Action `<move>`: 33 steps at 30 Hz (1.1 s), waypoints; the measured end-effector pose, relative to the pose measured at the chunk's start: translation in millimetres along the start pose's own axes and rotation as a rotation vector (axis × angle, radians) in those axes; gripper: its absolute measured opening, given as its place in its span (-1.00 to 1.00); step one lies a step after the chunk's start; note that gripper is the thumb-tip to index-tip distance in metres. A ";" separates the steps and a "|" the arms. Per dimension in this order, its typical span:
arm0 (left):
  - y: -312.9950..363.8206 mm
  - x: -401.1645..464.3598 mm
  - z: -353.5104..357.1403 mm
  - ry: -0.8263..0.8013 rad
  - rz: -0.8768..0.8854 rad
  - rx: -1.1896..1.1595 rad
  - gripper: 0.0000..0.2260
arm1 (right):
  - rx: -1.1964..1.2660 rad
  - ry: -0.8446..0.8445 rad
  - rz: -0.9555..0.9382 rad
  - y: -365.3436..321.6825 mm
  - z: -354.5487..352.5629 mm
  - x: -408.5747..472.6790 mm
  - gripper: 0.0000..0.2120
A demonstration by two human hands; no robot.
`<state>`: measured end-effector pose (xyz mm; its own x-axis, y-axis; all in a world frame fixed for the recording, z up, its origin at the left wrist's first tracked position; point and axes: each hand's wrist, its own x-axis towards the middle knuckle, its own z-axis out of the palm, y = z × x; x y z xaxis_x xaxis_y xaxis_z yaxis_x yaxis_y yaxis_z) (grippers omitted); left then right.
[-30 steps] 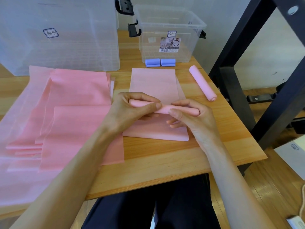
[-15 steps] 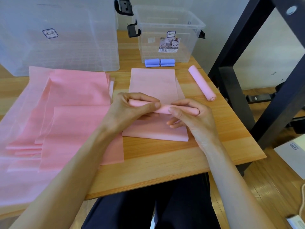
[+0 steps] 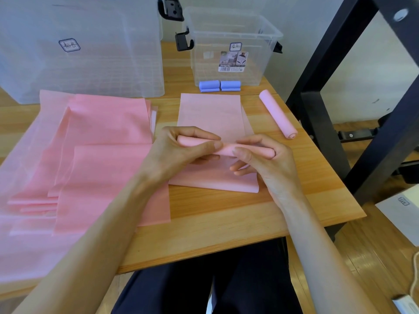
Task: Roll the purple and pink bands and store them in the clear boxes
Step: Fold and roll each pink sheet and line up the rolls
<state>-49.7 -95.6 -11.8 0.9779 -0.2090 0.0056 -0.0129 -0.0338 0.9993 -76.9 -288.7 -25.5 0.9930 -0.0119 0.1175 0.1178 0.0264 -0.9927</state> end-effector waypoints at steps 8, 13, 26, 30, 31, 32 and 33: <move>0.9 -0.9 -1.6 -0.022 0.034 0.025 -0.75 | -0.008 0.011 -0.007 -0.5 -0.3 -0.9 -0.80; -0.8 -0.7 -2.3 -0.029 0.048 0.062 -0.77 | 0.017 0.028 0.002 -0.7 0.4 -0.4 -0.76; -0.1 -0.8 -1.0 -0.023 0.039 0.027 -0.81 | -0.001 0.021 -0.004 -0.5 -0.1 -0.3 -0.76; -1.5 1.1 -1.0 0.027 -0.012 0.015 -0.82 | 0.022 -0.031 -0.008 -1.7 1.3 -0.7 -0.71; -1.7 1.3 -0.8 0.026 -0.021 0.012 -0.82 | 0.019 -0.033 -0.012 -1.6 1.0 -0.9 -0.72; -1.5 1.0 -0.5 0.021 -0.021 0.008 -0.83 | 0.013 -0.029 -0.018 -1.8 0.7 -1.0 -0.74; -1.1 0.7 -0.3 0.015 -0.011 0.004 -0.84 | 0.007 -0.022 -0.023 -1.8 0.5 -1.0 -0.76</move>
<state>-48.9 -95.4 -12.9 0.9810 -0.1939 -0.0053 -0.0026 -0.0405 0.9992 -78.1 -288.3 -23.8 0.9900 0.0094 0.1405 0.1401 0.0329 -0.9896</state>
